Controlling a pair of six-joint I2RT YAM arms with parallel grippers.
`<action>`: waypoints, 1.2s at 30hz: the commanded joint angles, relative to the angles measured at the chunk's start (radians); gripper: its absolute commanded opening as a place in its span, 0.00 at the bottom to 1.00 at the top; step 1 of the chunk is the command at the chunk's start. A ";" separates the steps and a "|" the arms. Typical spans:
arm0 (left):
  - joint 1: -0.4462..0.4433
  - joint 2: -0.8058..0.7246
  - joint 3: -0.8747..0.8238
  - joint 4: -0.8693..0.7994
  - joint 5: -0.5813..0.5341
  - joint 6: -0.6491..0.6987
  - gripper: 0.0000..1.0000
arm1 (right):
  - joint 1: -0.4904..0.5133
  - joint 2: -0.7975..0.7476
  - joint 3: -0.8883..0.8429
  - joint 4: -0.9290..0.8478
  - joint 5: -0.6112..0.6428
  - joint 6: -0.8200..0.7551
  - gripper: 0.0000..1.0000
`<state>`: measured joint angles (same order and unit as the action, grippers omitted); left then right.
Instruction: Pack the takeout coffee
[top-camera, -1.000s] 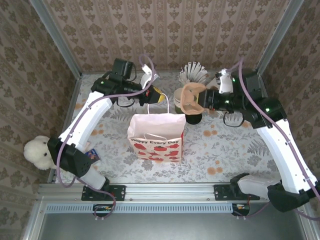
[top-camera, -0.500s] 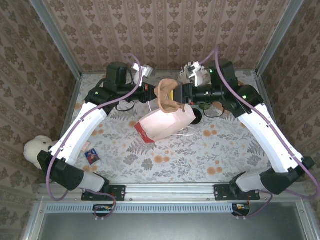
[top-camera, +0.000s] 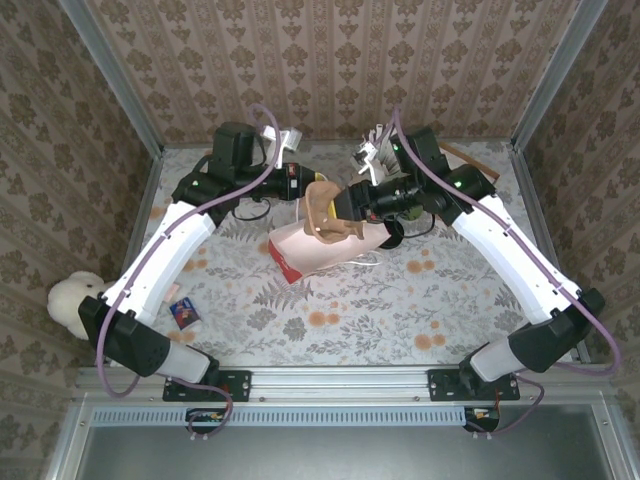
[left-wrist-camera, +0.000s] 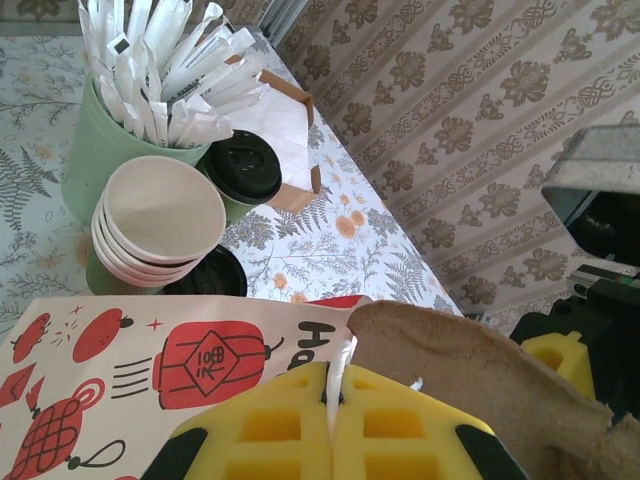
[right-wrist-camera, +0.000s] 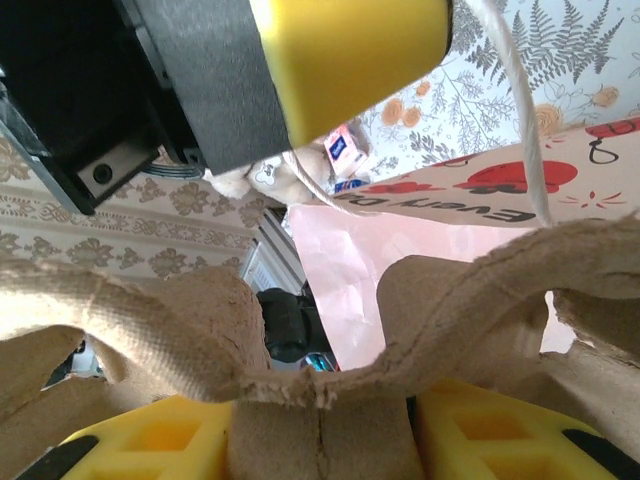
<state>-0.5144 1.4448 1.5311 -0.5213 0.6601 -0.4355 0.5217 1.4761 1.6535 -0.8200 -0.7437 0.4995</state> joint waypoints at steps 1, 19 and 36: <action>0.021 0.005 0.020 0.033 -0.008 -0.059 0.00 | 0.005 -0.027 -0.036 -0.034 -0.054 -0.031 0.42; 0.033 0.009 -0.005 0.090 0.011 -0.123 0.00 | 0.012 -0.018 -0.053 -0.112 0.131 -0.092 0.42; 0.038 0.065 0.029 0.146 0.160 -0.246 0.00 | 0.136 0.032 -0.007 -0.110 0.479 -0.277 0.42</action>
<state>-0.4816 1.4979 1.5314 -0.4290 0.7349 -0.6224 0.6510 1.5696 1.6581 -0.9653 -0.2836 0.2852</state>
